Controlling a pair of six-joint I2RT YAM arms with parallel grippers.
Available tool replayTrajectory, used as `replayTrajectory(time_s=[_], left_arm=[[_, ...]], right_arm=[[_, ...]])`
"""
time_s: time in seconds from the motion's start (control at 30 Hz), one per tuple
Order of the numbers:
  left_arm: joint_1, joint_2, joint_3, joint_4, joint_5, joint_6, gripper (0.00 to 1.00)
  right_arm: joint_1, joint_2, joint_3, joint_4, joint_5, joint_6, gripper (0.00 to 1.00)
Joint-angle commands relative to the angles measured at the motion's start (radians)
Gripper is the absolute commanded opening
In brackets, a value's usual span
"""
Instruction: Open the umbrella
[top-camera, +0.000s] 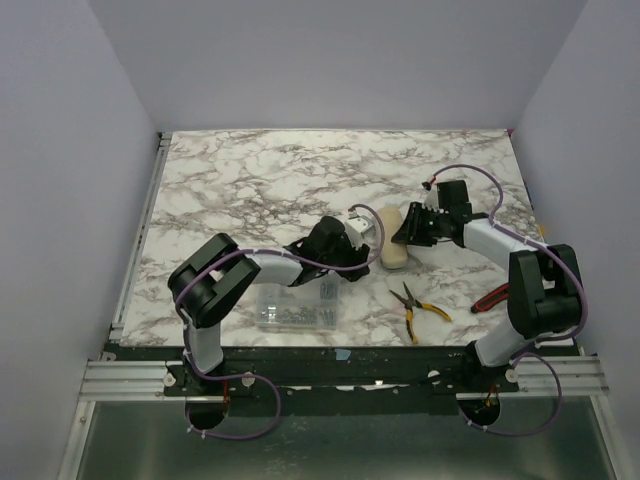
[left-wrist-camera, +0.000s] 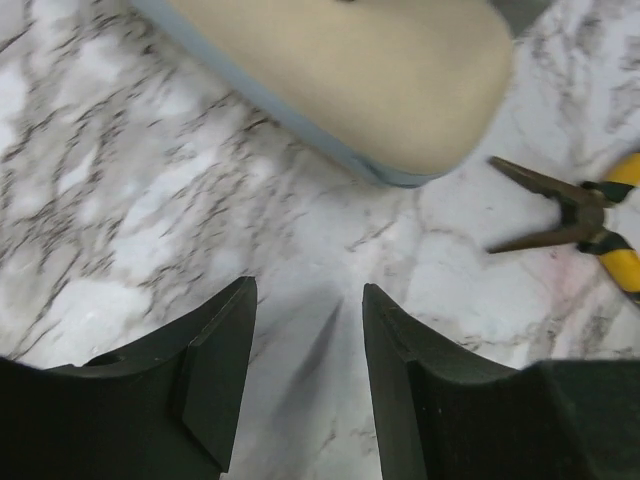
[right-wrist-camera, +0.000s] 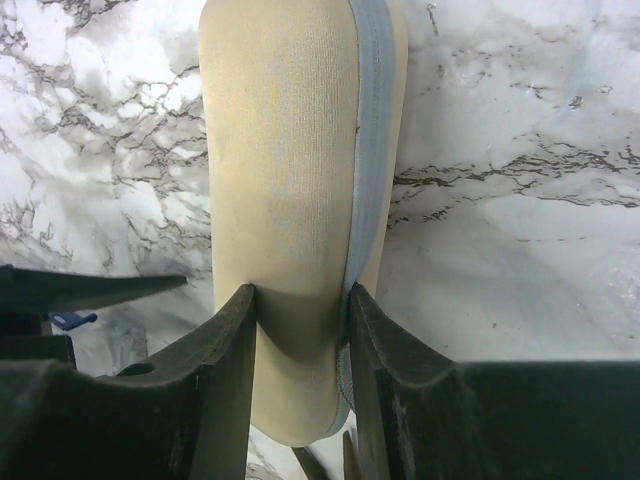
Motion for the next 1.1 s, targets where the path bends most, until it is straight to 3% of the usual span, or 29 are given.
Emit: replayTrajectory(time_s=[0.0,0.27,0.5,0.6,0.83,1.07], left_arm=[[-0.016,0.016,0.055,0.123,0.211,0.083,0.48],[-0.056,0.106,0.156,0.075,0.171,0.086,0.47],[-0.059,0.081,0.090,0.110,0.167,0.136,0.46],[-0.061,0.058,0.043,0.122,0.171,0.164,0.53],[-0.077,0.075,0.062,0.099,0.070,0.228,0.57],[-0.078,0.103,0.124,0.048,-0.021,0.195,0.42]], right_arm=[[0.003,0.004,-0.037,-0.011,-0.024,-0.029,0.01],[0.003,0.014,-0.040,-0.003,-0.047,-0.028,0.01],[0.002,0.039,-0.027,-0.011,-0.062,-0.041,0.01],[0.003,0.050,-0.020,-0.017,-0.072,-0.051,0.01],[0.003,0.060,-0.018,-0.025,-0.119,-0.080,0.01],[0.003,0.066,-0.014,-0.056,-0.139,-0.132,0.01]])
